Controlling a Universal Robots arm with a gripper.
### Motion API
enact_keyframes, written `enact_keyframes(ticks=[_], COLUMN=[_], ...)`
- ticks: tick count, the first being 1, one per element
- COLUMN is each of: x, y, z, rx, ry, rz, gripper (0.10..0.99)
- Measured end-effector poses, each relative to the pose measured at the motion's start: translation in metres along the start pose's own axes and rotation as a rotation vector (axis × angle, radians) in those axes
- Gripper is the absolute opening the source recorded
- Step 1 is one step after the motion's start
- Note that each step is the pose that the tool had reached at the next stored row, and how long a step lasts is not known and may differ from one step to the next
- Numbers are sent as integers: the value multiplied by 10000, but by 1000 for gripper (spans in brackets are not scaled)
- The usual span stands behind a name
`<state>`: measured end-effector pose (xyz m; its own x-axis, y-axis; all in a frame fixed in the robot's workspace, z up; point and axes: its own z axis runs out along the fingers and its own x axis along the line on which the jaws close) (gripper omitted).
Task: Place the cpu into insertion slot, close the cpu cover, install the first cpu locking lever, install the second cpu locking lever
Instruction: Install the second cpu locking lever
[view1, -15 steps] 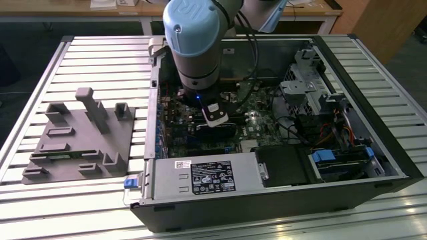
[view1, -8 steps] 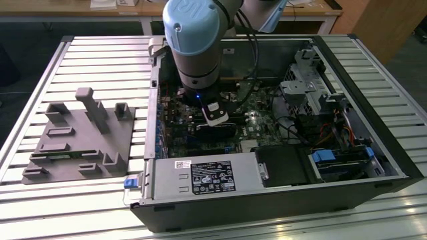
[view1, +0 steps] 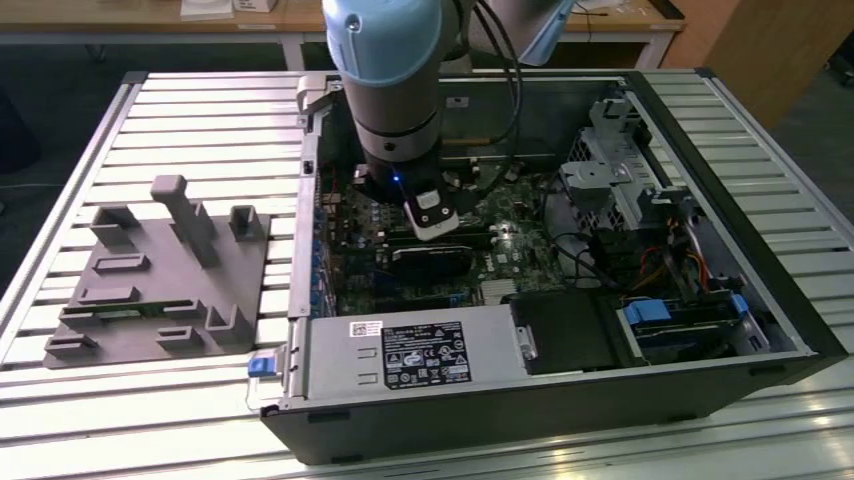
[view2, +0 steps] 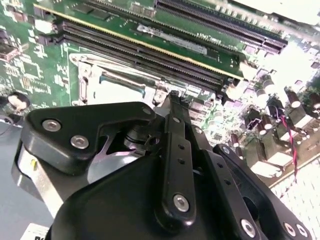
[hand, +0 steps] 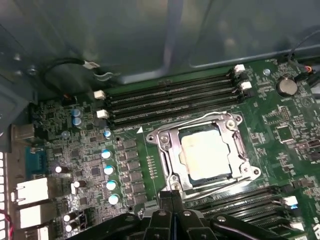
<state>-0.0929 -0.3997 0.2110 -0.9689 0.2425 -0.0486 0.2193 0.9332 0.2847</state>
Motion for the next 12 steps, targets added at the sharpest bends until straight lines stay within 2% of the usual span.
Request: enact_keyframes(ticks=[3,5,8,12], x=[-38,-69,-113,-145], y=[12,25,64,159], z=[5,10,24,54], rx=[224,321,368,387], ry=[-76,-109,-125,-130], rz=[66,96,112,111], gripper=[106,106,106,106])
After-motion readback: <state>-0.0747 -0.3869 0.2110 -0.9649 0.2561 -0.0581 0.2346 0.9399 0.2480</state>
